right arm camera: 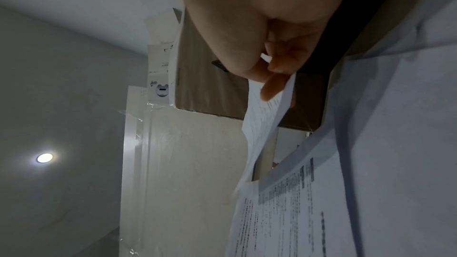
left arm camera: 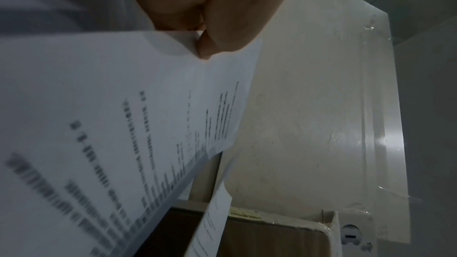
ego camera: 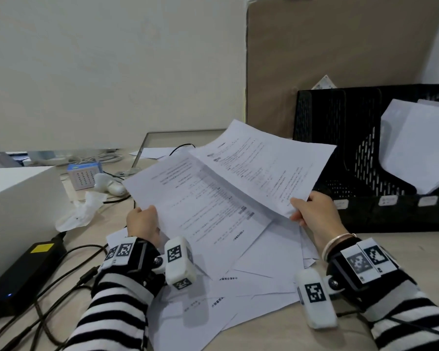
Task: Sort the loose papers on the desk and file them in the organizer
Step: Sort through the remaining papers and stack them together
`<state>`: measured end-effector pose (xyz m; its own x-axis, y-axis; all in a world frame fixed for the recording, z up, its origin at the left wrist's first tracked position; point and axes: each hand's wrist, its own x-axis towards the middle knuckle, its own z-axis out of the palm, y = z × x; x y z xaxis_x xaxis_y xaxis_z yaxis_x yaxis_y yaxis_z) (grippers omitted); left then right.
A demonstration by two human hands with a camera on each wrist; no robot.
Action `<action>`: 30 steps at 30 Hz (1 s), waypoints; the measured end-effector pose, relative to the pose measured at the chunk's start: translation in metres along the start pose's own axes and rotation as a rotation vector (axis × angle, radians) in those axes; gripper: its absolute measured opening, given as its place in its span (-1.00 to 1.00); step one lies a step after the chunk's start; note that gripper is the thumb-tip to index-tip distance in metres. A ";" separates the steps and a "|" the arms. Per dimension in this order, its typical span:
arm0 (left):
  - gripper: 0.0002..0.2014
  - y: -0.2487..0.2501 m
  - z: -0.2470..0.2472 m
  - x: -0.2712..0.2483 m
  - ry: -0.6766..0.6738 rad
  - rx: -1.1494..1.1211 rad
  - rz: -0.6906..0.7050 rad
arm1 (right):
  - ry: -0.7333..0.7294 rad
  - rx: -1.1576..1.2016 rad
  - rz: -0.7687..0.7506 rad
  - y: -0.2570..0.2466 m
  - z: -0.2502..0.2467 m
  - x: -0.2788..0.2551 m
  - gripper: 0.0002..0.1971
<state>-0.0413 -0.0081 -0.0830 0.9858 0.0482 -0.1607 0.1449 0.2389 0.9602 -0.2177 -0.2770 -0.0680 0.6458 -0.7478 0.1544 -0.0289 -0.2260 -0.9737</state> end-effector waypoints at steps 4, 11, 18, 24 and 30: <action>-0.82 -0.002 0.006 -0.006 0.006 -0.053 0.028 | -0.034 0.040 0.019 0.000 0.004 0.000 -0.86; -0.89 0.009 -0.003 -0.006 -0.106 0.158 -0.190 | -0.063 0.080 0.036 0.000 0.005 -0.002 -0.83; -0.74 0.019 -0.019 -0.003 -0.193 0.030 -0.239 | -0.091 0.080 0.041 0.000 0.004 -0.002 -0.84; -0.94 0.022 -0.019 -0.002 -0.256 0.381 -0.243 | -0.091 0.091 0.055 0.000 0.003 -0.002 -0.87; -0.62 0.030 -0.013 -0.019 -0.701 0.788 -0.316 | -0.102 0.080 0.055 -0.001 0.003 -0.002 -0.87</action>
<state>-0.0571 0.0109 -0.0542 0.6875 -0.5272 -0.4993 0.1668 -0.5545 0.8153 -0.2168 -0.2734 -0.0676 0.7193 -0.6893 0.0866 -0.0080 -0.1329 -0.9911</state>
